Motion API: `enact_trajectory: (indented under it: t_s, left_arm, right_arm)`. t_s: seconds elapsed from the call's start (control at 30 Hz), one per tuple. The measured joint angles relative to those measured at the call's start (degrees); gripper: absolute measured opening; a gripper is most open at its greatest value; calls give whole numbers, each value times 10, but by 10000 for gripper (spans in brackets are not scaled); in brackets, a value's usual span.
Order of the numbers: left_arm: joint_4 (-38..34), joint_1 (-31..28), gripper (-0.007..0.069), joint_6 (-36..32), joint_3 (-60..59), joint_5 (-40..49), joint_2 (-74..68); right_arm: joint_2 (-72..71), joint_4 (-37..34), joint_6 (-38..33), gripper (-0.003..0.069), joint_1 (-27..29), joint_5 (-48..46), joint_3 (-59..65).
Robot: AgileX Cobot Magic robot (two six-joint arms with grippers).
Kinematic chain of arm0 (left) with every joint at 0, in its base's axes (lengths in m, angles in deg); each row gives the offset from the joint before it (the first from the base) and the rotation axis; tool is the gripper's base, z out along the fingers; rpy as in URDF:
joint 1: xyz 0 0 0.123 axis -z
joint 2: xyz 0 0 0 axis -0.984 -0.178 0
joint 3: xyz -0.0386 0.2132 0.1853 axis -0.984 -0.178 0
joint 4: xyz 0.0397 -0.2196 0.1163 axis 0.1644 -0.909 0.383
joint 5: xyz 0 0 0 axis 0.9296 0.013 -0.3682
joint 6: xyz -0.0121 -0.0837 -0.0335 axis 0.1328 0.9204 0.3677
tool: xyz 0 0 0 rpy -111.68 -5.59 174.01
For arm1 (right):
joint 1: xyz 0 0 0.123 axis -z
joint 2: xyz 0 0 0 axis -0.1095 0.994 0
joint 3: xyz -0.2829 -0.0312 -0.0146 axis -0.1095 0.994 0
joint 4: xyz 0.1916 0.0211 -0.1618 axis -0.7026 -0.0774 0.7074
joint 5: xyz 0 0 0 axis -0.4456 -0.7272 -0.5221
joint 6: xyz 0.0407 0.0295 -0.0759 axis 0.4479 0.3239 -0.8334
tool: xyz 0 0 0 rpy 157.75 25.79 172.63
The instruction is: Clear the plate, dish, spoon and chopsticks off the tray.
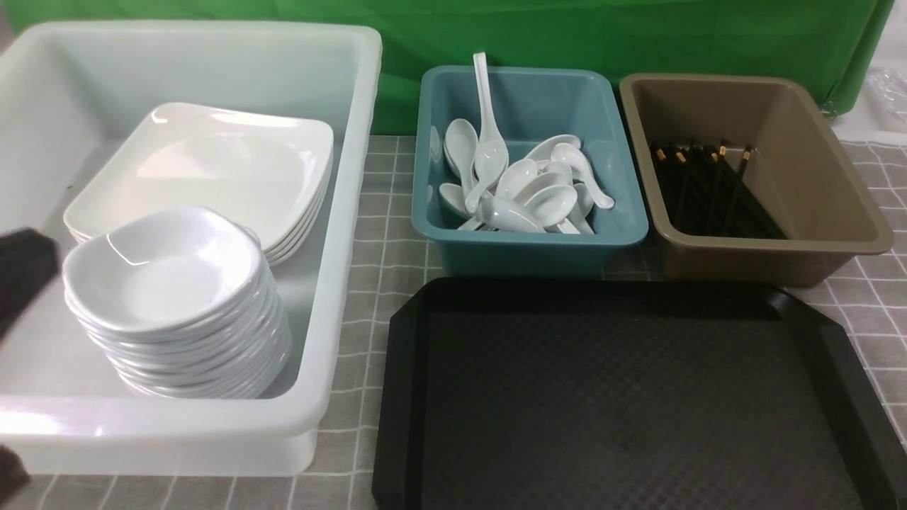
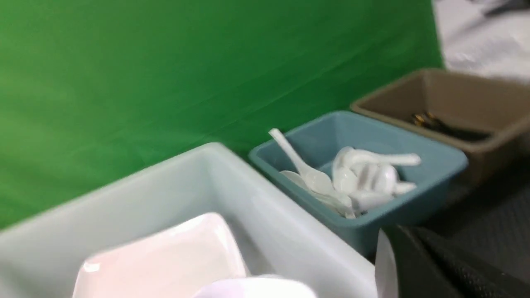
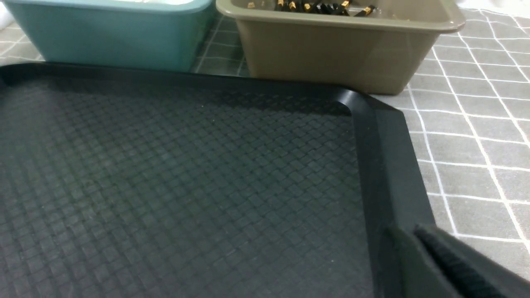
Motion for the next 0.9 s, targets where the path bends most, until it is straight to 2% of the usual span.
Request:
enact_trajectory:
  t_s: [0.03, 0.1, 0.17, 0.23, 0.37, 0.5, 0.63, 0.9]
  left_arm:
    - [48, -17, 3, 69, -8, -4, 12]
    - [100, -42, 3, 143, -27, -13, 29]
    - [146, -75, 3, 200, -65, -33, 59]
    - [157, -108, 3, 227, -119, -60, 98]
    - [148, -156, 3, 240, -202, -62, 169]
    - [119, -175, 3, 241, -280, -53, 204]
    - [88, -176, 3, 241, -297, -22, 206]
    - [77, -174, 3, 239, -297, -33, 206]
  right_arm:
    - [0, 0, 0, 81, 0, 0, 0]
    - [0, 0, 0, 87, 0, 0, 0]
    - [0, 0, 0, 90, 0, 0, 0]
    - [0, 0, 0, 90, 0, 0, 0]
    - [0, 0, 0, 92, 0, 0, 0]
    - [-1, 0, 0, 106, 0, 1, 0]
    - [-1, 0, 1, 116, 0, 0, 0]
    - [-1, 0, 2, 130, 0, 0, 0]
